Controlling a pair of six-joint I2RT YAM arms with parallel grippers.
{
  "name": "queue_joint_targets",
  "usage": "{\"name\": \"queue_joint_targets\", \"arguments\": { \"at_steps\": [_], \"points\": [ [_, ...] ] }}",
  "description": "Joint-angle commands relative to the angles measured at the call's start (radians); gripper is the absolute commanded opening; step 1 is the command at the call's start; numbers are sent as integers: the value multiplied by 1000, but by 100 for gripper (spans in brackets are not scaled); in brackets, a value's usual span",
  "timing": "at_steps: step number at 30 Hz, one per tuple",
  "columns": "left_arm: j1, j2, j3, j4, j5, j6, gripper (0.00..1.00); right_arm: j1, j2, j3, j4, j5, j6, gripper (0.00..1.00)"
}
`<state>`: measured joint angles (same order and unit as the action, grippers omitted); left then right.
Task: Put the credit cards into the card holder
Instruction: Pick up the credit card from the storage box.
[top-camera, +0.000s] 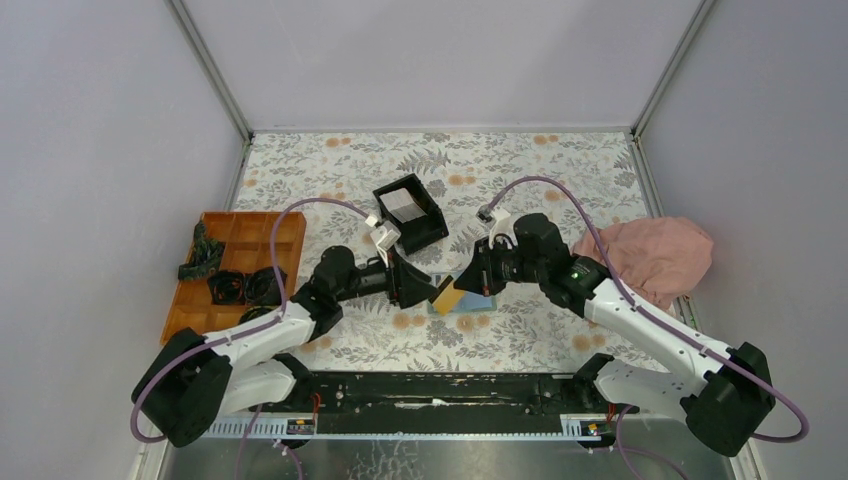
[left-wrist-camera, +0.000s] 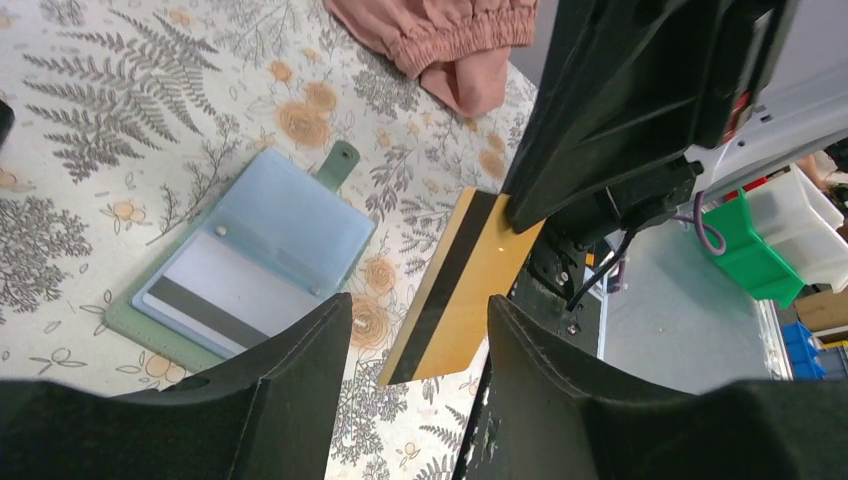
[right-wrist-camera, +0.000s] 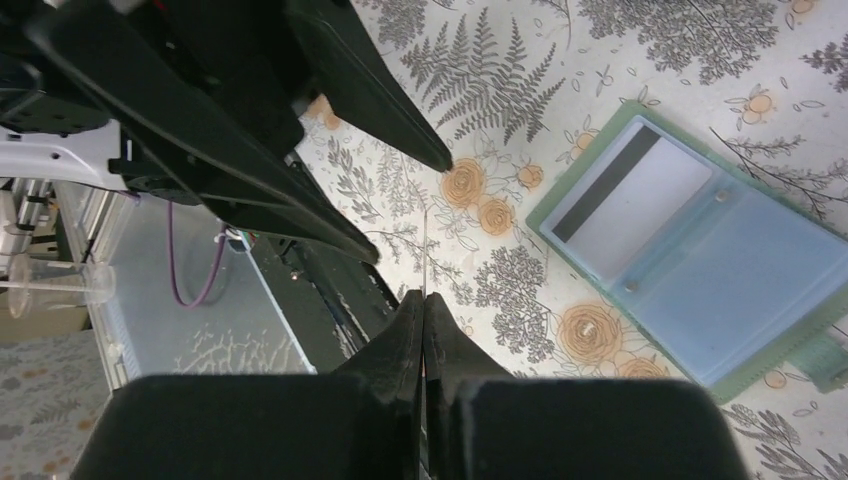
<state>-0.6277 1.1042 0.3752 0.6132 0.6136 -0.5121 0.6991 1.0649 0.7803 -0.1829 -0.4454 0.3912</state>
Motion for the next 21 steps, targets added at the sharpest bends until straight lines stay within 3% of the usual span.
{"name": "queue_joint_targets", "arguments": {
  "at_steps": [1,10,17,21],
  "points": [
    [-3,32,-26,124,60,20,59,-17,6,2,78,-80,29,0],
    [-2,86,-20,170,101,21,55,-46,60,-17,120,-144,35,0],
    [-3,155,5,198,158,17,36,-82,85,-20,148,-207,41,0],
    [-4,187,14,210,181,10,32,-108,98,-15,157,-241,44,0]
  ]
}}
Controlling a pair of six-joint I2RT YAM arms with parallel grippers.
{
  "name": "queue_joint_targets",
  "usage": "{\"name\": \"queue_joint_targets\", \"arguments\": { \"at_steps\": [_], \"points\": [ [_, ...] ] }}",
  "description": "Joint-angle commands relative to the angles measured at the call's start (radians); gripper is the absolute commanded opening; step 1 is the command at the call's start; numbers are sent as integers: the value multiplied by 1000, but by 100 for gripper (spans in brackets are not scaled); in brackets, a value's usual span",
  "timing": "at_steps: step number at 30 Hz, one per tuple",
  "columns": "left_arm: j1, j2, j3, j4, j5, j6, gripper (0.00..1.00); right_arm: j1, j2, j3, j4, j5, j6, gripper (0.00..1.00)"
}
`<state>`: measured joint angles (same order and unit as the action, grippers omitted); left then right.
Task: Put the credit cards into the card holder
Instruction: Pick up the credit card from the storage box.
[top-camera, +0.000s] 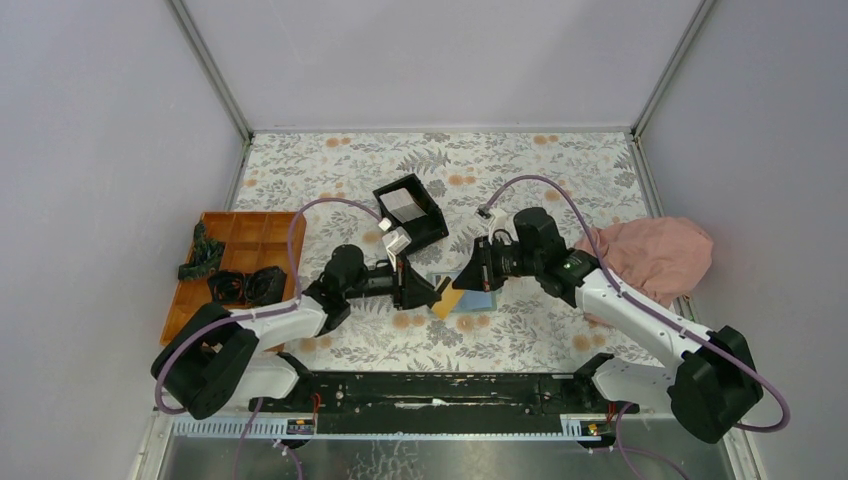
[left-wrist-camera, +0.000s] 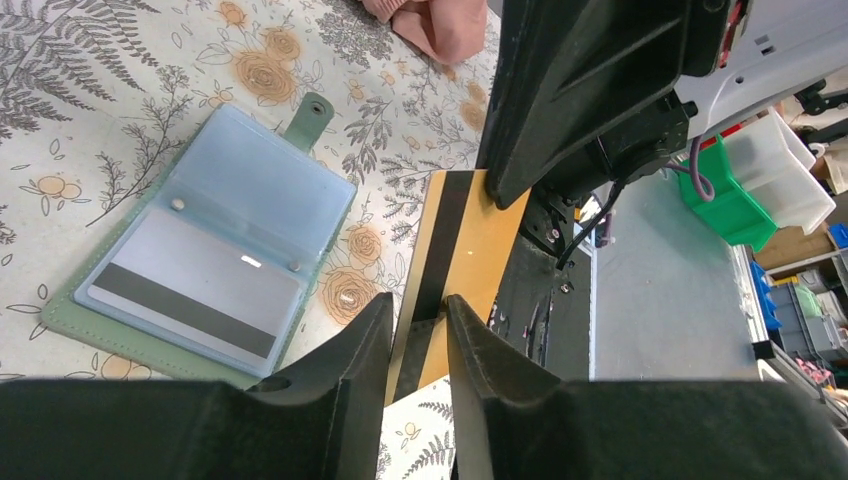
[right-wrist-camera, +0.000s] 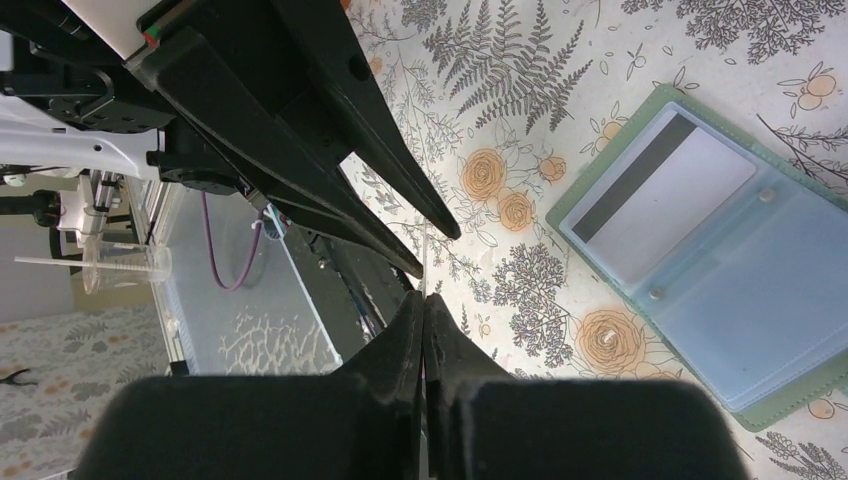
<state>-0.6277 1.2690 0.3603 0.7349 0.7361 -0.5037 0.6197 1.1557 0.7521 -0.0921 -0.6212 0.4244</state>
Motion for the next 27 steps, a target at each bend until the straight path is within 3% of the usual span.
{"name": "queue_joint_targets", "arguments": {
  "at_steps": [1,8,10,12,13,16,18,27],
  "points": [
    [-2,26,33,91,64,1,30,-34,12,13,71,-72,13,0],
    [-3,49,40,143,89,-29,12,-55,50,-1,111,-108,35,0],
    [-3,57,44,162,101,-44,2,-58,57,-2,119,-111,38,0],
    [-3,70,45,177,111,-55,0,-62,58,-2,125,-113,40,0],
    [-3,75,46,182,112,-58,0,-65,54,-2,128,-106,42,3],
    [-3,76,33,184,64,-62,0,-76,26,-4,121,-64,39,35],
    [-2,69,21,186,12,-70,0,-79,0,-2,106,-21,36,49],
    [-20,75,-29,205,-289,-202,0,-80,-90,-36,71,258,51,51]
  ]
}}
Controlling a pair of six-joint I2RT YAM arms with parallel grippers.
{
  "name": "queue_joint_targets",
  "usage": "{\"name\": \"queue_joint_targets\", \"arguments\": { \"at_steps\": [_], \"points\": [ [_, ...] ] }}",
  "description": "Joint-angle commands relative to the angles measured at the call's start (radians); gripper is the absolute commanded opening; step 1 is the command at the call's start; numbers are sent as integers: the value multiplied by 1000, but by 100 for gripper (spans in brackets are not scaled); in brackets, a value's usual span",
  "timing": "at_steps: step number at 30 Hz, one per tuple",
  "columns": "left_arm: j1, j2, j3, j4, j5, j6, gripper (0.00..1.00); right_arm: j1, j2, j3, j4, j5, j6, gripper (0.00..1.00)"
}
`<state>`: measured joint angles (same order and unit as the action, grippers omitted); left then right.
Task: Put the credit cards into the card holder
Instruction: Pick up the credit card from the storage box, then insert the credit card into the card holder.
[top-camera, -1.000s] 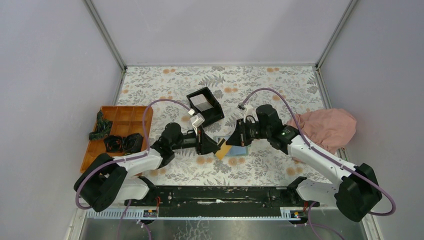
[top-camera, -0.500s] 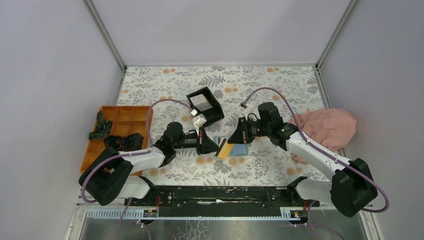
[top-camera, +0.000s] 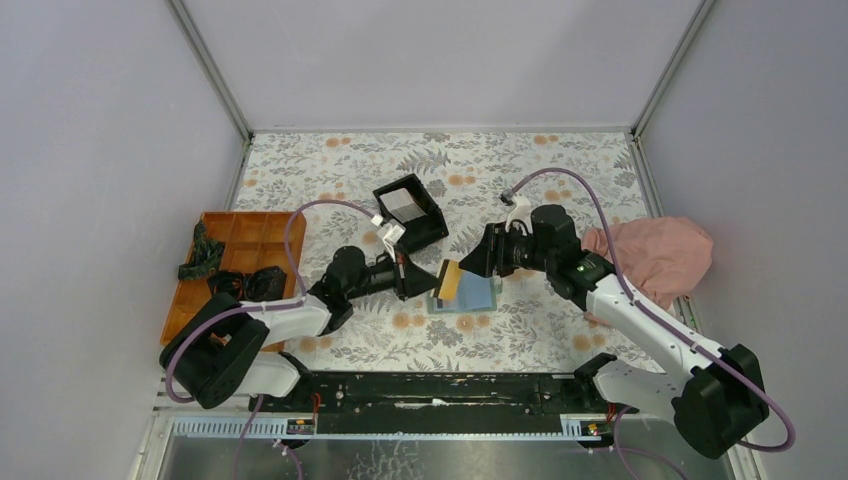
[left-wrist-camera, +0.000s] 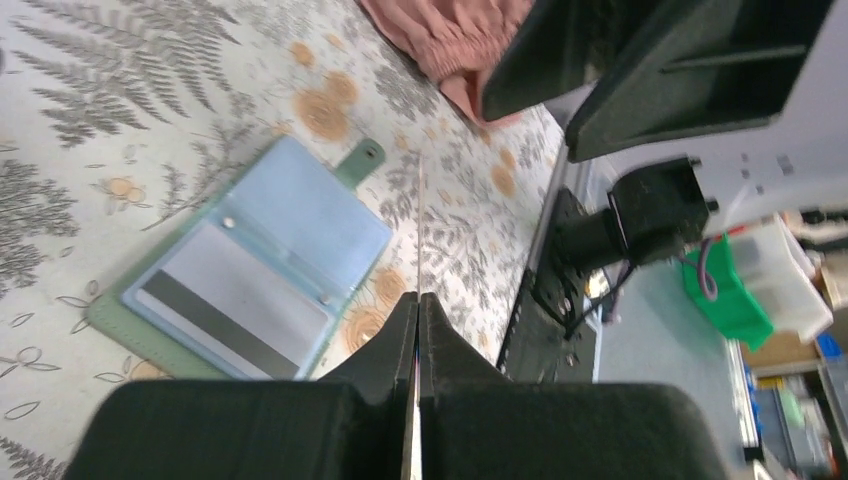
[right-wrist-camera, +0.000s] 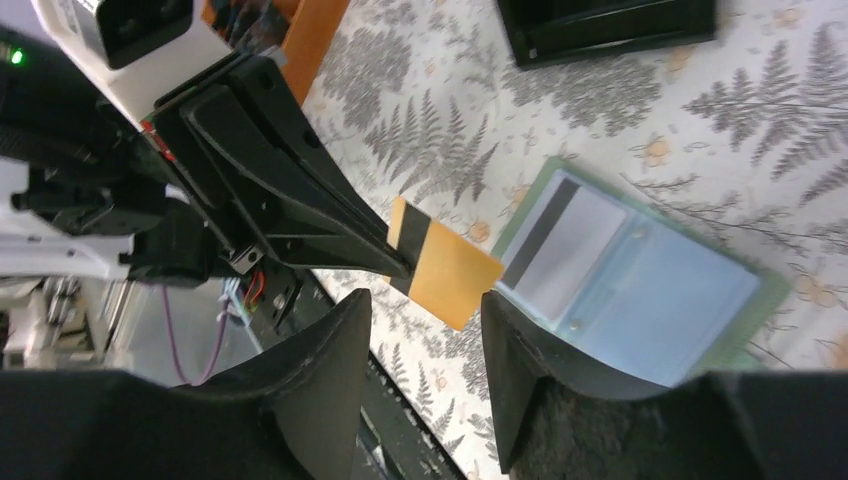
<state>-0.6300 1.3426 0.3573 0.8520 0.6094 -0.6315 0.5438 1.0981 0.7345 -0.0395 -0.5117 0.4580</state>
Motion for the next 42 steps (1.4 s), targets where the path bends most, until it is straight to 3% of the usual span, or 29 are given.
{"name": "queue_joint_targets", "arguments": {
  "at_steps": [1,3,8,13,26,42],
  "points": [
    [-29,5,-30,90,-195,-87,0,-4,-37,-27,18,173,18,50],
    [-56,17,-31,87,-265,-106,0,-4,-41,-40,10,231,16,47],
    [-174,81,24,11,-467,-139,0,-4,-38,-69,-11,325,11,20],
    [-229,154,39,2,-620,-243,0,-4,-15,-101,-14,370,9,1],
    [-237,268,21,65,-707,-387,0,11,79,-149,45,383,22,0],
    [-236,329,32,120,-636,-459,0,19,186,-181,100,405,26,0]
  ]
}}
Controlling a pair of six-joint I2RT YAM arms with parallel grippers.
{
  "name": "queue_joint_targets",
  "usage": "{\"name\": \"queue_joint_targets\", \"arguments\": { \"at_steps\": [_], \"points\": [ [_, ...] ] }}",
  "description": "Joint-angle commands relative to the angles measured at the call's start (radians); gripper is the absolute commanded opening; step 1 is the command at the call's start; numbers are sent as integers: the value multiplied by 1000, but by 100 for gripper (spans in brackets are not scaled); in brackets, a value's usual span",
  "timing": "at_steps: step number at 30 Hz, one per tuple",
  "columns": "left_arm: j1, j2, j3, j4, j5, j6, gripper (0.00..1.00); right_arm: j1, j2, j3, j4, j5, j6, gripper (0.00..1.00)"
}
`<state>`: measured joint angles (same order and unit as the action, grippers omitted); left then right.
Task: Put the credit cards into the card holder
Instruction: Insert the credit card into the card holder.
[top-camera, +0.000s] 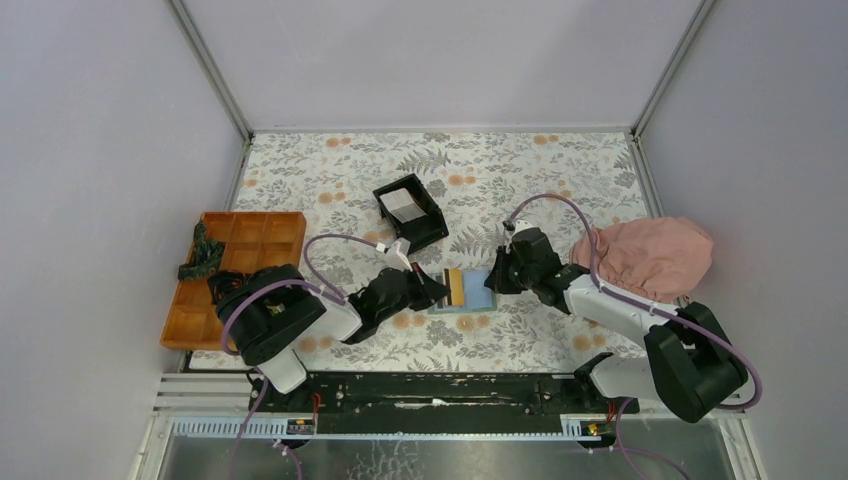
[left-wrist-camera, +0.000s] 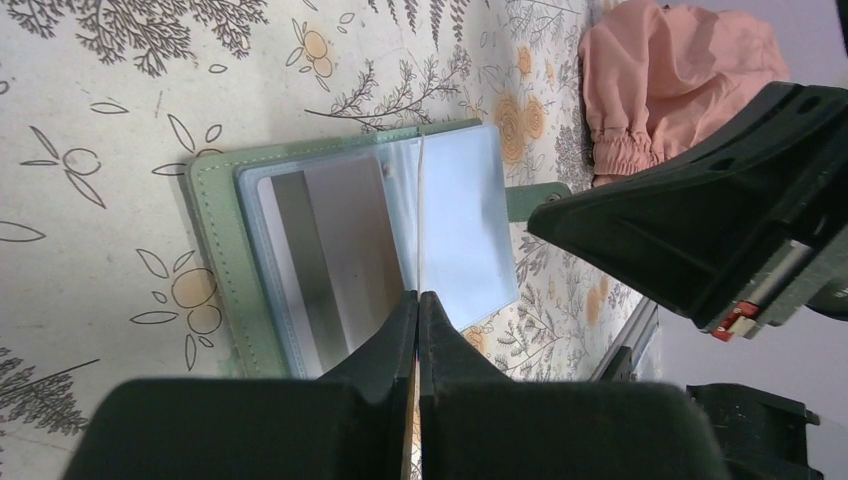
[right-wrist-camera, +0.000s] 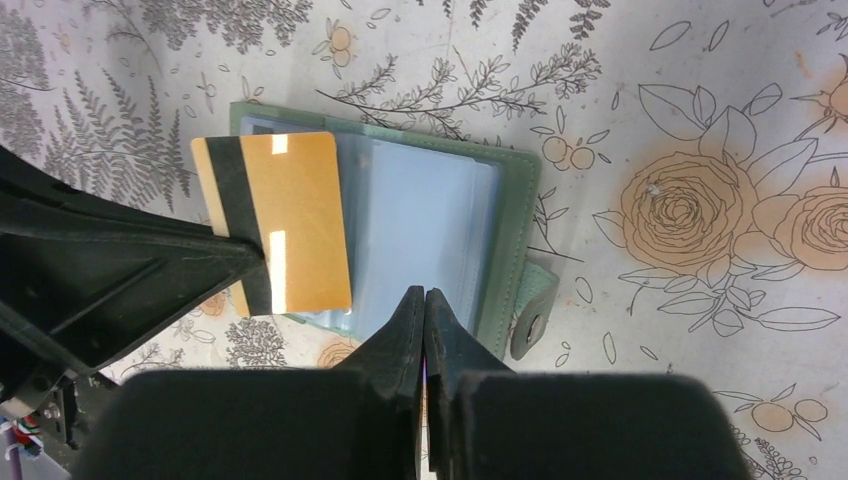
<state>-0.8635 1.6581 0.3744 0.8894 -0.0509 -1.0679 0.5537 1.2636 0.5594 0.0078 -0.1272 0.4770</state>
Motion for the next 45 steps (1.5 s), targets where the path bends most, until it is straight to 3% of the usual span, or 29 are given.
{"name": "queue_joint_targets", "arguments": {
  "at_steps": [1,45],
  "points": [
    [-2,16,18,85,32,-25,0,10,26,-7,56,20,7,0],
    [14,144,3,142,34,-164,0,9,115,-26,99,44,18,0]
  ]
}}
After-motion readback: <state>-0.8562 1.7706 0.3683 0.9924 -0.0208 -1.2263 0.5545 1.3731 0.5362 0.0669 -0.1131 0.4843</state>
